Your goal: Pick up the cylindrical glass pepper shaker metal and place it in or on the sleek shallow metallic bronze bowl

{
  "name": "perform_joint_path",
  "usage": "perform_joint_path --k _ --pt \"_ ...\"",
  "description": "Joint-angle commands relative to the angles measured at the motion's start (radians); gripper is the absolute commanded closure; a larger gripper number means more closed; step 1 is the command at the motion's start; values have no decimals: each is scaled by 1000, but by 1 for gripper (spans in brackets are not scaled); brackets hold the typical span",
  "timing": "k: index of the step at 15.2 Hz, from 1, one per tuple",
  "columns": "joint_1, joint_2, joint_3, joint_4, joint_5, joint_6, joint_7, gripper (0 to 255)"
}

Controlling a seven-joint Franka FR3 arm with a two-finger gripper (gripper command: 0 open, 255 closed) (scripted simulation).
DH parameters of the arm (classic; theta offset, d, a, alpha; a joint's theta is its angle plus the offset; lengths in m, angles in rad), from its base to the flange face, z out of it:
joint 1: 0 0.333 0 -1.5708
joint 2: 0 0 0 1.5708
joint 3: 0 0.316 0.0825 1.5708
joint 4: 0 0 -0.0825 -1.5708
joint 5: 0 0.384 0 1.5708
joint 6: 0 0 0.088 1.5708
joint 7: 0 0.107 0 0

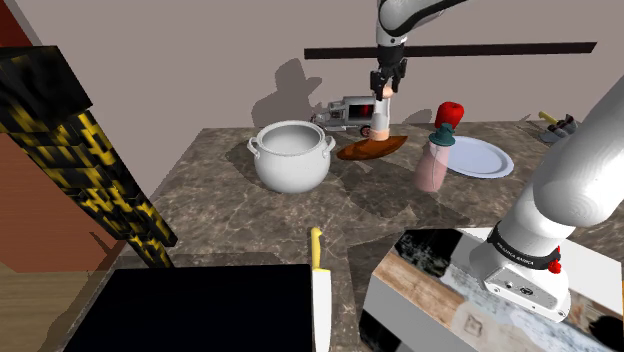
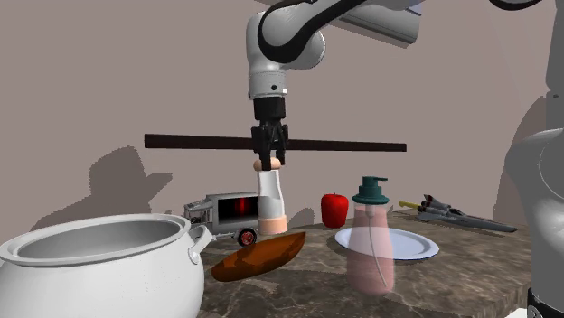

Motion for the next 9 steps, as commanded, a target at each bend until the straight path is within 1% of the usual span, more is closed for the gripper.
perform_joint_path --k 1,6,9 --pt "-1 8 -1 -17 0 26 2 255" --pt "-2 27 -4 -62 -2 88 9 255" --pt "-2 27 -4 -62 -2 88 9 255"
